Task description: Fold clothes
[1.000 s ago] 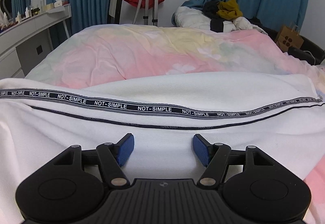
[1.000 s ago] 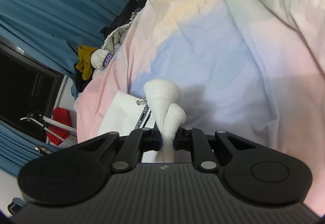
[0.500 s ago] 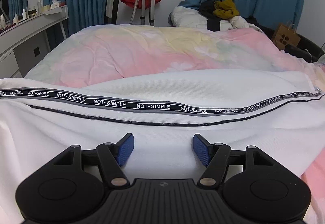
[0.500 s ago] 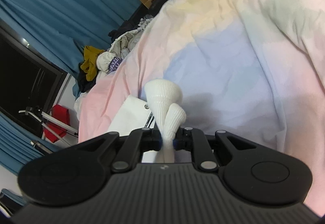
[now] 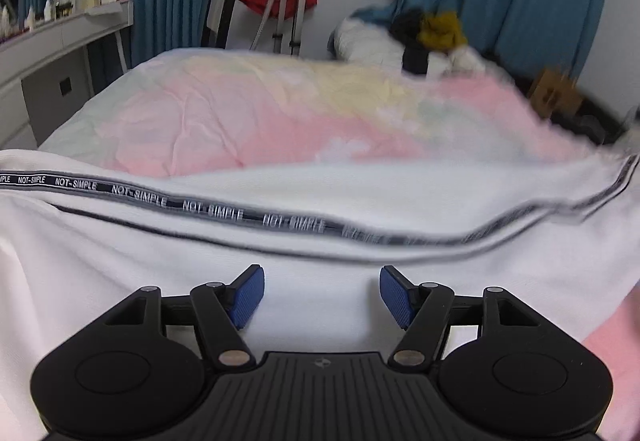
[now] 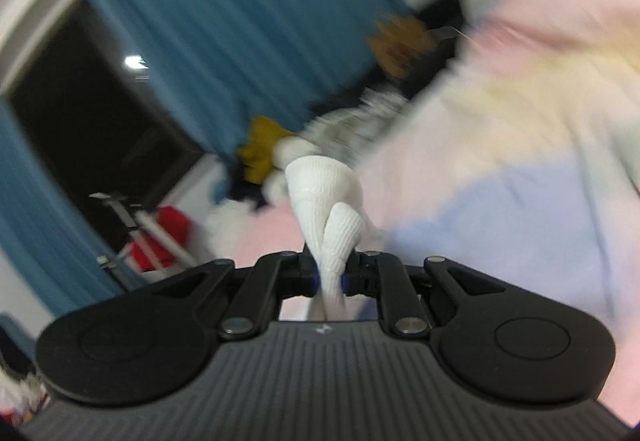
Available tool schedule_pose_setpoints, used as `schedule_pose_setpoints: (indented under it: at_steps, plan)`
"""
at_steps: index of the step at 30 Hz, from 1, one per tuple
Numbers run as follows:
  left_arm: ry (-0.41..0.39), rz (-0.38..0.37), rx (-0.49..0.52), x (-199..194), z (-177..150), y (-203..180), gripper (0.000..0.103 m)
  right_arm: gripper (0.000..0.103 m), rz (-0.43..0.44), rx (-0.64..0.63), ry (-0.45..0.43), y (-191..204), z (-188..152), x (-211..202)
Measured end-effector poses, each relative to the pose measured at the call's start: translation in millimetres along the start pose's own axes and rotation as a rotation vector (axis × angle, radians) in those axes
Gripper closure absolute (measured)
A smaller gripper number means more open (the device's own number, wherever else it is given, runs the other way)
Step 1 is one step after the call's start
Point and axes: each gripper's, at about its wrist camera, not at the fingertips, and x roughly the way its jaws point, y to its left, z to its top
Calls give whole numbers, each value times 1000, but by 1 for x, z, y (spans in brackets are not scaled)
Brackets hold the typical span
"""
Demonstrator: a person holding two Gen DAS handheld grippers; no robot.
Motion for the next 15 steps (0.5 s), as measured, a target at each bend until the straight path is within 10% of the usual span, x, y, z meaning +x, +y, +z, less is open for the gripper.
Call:
schedule_pose_setpoints:
  at_steps: [8, 15]
  plan:
    - [-225, -92, -227, -59, 34, 47, 36, 90, 414, -459, -17, 177, -49, -58]
    - [-163, -256, -517, -66, 37, 115, 35, 90, 610, -848, 331, 234, -229, -90]
